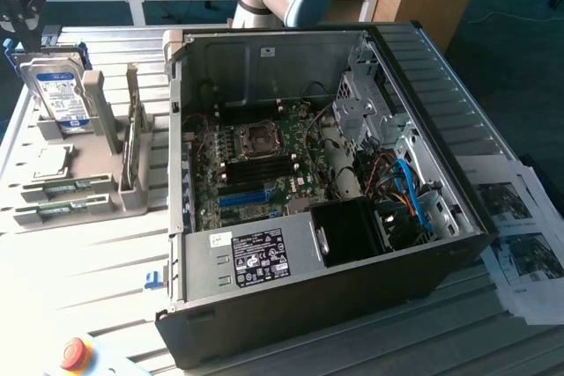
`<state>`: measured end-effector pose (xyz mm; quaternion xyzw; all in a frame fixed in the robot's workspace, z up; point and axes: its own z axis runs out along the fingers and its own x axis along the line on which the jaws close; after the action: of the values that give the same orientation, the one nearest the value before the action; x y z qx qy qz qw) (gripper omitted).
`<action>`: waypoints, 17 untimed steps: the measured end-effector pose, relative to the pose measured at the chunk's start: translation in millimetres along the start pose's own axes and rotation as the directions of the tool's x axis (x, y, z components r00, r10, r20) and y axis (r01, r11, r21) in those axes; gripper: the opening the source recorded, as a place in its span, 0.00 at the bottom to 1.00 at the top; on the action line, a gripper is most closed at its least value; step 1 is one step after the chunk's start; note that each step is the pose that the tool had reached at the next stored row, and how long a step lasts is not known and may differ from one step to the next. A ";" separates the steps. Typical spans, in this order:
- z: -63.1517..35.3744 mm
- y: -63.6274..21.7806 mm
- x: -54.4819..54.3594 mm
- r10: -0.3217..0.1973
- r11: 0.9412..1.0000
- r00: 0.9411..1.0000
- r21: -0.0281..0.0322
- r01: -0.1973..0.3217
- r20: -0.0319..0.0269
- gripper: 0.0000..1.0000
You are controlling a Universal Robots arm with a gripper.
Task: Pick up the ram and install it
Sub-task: 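Pick up the ram and move it above insertion slot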
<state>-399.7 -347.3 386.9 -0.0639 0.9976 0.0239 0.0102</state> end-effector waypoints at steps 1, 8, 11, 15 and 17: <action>0.0 0.0 0.0 -0.012 1.000 1.000 -0.001 0.012 -0.001 0.10; 0.0 0.0 0.0 -0.082 0.997 0.997 -0.009 0.082 -0.003 0.10; 0.0 0.0 0.0 -0.099 0.995 0.995 -0.018 0.099 -0.001 0.10; 0.0 0.0 0.0 -0.123 0.992 0.992 -0.031 0.122 0.001 0.10; 0.0 0.0 0.0 -0.141 0.989 0.990 -0.035 0.140 0.001 0.10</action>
<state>-399.6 -347.3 386.9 -0.1341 0.9901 0.0406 0.0099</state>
